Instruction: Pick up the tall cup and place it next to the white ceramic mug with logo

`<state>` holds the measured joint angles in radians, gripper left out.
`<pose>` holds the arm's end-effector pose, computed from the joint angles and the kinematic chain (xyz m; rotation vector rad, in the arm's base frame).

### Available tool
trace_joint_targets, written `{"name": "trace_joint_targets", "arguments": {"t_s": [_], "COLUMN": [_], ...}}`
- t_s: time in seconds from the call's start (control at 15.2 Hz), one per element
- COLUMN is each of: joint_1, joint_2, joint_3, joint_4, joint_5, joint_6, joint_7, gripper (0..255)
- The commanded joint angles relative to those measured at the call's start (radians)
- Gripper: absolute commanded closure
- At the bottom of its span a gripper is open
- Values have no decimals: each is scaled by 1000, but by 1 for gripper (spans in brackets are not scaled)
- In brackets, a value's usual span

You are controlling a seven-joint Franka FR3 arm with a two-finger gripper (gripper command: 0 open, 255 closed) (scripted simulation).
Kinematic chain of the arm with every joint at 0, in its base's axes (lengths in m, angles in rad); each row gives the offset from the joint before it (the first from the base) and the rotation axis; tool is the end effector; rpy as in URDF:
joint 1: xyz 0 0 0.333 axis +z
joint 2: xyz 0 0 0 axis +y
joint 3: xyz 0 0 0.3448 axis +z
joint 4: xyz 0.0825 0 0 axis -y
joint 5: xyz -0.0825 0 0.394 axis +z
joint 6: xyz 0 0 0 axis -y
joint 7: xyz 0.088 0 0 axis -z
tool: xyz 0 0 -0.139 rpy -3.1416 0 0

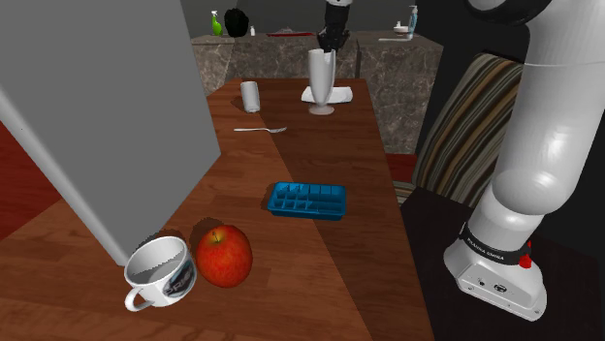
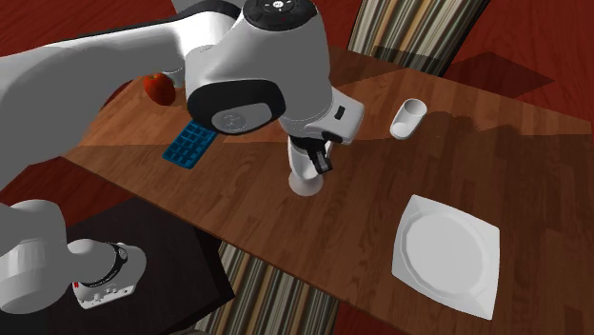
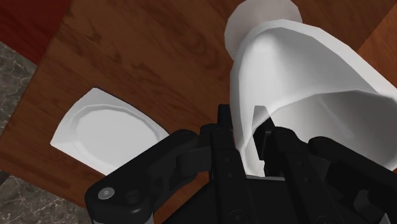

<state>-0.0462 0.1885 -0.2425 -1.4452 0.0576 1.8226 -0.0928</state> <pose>0.6340 -0.1663 0.5970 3.0876 -0.3040 0.3006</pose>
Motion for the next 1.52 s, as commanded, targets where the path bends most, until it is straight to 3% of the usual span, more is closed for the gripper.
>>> {"name": "trace_joint_targets", "arguments": {"t_s": [0.0,0.53,0.99,1.45], "joint_1": [-1,-11,101,188], "joint_2": [4,43,-118,-217], "joint_3": [0,-3,59,140], "joint_4": [33,190,-19,-138], "joint_5": [1,11,-63,-112], "joint_6": [-29,-148,-95,-80], "joint_7": [1,-2,162,333], "gripper": [255,255,255,255]}}
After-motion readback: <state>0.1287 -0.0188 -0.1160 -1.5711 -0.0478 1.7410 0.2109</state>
